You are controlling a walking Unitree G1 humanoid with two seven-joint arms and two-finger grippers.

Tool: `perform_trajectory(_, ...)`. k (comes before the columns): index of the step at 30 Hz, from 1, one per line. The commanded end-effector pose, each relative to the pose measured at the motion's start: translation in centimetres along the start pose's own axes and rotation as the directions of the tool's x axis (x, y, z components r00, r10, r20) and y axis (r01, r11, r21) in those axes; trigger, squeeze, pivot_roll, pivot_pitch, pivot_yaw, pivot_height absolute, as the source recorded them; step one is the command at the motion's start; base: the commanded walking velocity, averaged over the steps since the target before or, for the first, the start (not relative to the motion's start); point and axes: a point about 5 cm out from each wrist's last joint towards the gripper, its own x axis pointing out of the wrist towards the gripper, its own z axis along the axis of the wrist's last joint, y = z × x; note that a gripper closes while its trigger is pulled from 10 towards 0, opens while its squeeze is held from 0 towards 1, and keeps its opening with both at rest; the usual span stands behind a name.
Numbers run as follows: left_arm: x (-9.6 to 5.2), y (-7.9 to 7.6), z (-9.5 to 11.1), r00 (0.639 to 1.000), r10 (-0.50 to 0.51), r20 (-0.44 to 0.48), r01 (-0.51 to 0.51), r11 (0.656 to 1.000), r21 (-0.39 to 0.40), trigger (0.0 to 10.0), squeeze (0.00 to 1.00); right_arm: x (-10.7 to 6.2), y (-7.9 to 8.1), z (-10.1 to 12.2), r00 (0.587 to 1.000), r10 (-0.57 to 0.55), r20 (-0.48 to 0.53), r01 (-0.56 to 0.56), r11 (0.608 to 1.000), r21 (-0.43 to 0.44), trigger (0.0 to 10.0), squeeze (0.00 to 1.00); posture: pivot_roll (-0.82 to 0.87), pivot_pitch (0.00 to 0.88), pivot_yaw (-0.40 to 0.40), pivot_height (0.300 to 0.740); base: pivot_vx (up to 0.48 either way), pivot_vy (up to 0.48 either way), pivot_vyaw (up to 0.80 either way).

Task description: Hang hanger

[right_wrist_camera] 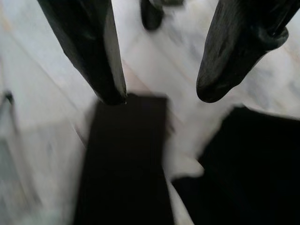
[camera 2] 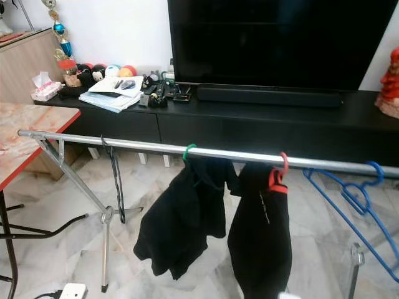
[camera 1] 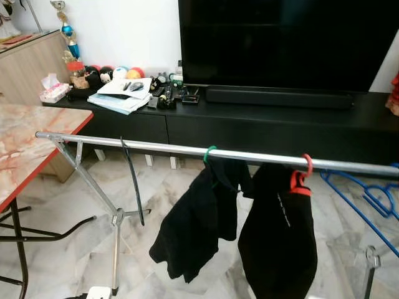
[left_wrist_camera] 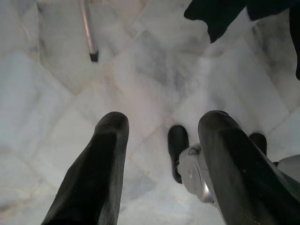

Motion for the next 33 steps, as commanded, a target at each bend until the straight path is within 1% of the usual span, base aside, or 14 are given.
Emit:
perform_trajectory(1,-0.3,0.1,-1.1,0.999,0.002,-0.034,-0.003,1.000,-0.009,10.0,0.00,-0.3,-0.2,-0.6,1.000,-0.009,-0.001,0.009,1.000,0.009,10.0,0.00,-0.01,0.042,0.016,0.740,0.000,0.000,0.00)
perform_trajectory(6,-0.3,0.0,-1.2,0.999,-0.003,-0.038,0.003,1.000,-0.008,10.0,0.00,-0.3,0.0,-0.1,0.999,-0.014,0.045,0.014,1.000,0.015,10.0,0.00,-0.02,0.047,0.015,0.740,0.000,0.000,0.00)
perform_trajectory(10,-0.3,-0.1,-1.3,0.999,-0.010,-0.042,0.010,1.000,-0.005,10.0,0.00,-0.3,0.4,1.1,0.989,-0.019,0.143,0.017,1.000,0.016,10.0,0.00,-0.02,0.050,0.011,0.740,0.000,0.000,0.00)
perform_trajectory(11,-0.3,-0.1,-1.4,0.999,-0.010,-0.044,0.010,1.000,-0.003,10.0,0.00,-0.4,0.5,2.0,0.976,-0.027,0.215,0.022,0.999,0.026,10.0,0.00,-0.02,0.050,0.011,0.740,0.000,0.000,0.00)
perform_trajectory(12,-0.3,-0.1,-1.4,0.999,-0.010,-0.044,0.010,1.000,-0.003,10.0,0.00,-0.4,0.5,2.0,0.976,-0.027,0.215,0.022,0.999,0.026,10.0,0.00,-0.02,0.050,0.011,0.740,0.000,0.000,0.00)
perform_trajectory(13,-0.3,-0.1,-1.4,0.999,-0.010,-0.046,0.010,1.000,-0.002,10.0,0.00,-0.7,0.5,2.7,0.961,-0.038,0.276,0.027,0.999,0.043,10.0,0.00,-0.02,0.052,0.006,0.740,0.000,0.000,0.00)
perform_trajectory(17,-0.4,-0.2,-1.7,0.999,-0.013,-0.052,0.013,1.000,0.001,10.0,0.00,-1.9,0.4,3.4,0.928,-0.041,0.371,0.025,0.999,0.048,10.0,0.00,-0.04,0.056,0.003,0.740,0.000,0.000,0.00)
perform_trajectory(21,-0.3,-0.5,-1.8,0.998,-0.021,-0.058,0.022,1.000,0.006,10.0,0.00,-3.2,0.4,3.4,0.910,-0.017,0.414,0.011,1.000,0.016,10.0,0.00,-0.04,0.059,0.001,0.740,0.000,0.000,0.00)
perform_trajectory(23,-0.3,-0.7,-1.7,0.998,-0.027,-0.056,0.027,1.000,0.008,10.0,0.00,-3.8,0.4,3.9,0.896,-0.016,0.444,0.013,1.000,0.008,10.0,0.00,-0.04,0.057,0.000,0.740,0.000,0.000,0.00)
perform_trajectory(25,-0.2,-0.8,-1.7,0.998,-0.028,-0.054,0.029,1.000,0.007,10.0,0.00,-4.5,0.3,5.0,0.870,-0.035,0.492,0.029,0.999,0.020,10.0,0.00,-0.04,0.057,-0.001,0.740,0.000,0.000,0.00)
perform_trajectory(27,-0.2,-0.8,-1.6,0.998,-0.029,-0.054,0.029,1.000,0.008,10.0,0.00,-4.6,0.2,5.3,0.865,-0.040,0.500,0.033,0.999,0.024,10.0,0.00,-0.05,0.057,-0.001,0.740,0.000,0.000,0.00)
perform_trajectory(28,-0.2,-0.8,-1.6,0.998,-0.030,-0.054,0.030,1.000,0.008,10.0,0.00,-4.8,0.0,6.0,0.851,-0.059,0.522,0.047,0.998,0.036,10.0,0.00,-0.05,0.057,-0.001,0.740,0.000,0.000,0.00)
perform_trajectory(30,-0.2,-0.8,-1.6,0.998,-0.032,-0.053,0.032,0.999,0.008,10.0,0.00,-5.0,-0.6,8.4,0.804,-0.108,0.585,0.089,0.994,0.062,10.0,0.00,-0.05,0.057,0.001,0.740,0.000,0.000,0.00)
perform_trajectory(33,-0.2,-1.0,-1.5,0.998,-0.035,-0.053,0.036,0.999,0.015,10.0,0.00,-5.1,-0.6,9.5,0.791,-0.106,0.603,0.085,0.994,0.063,10.0,0.00,-0.05,0.056,0.002,0.740,0.000,0.000,0.00)
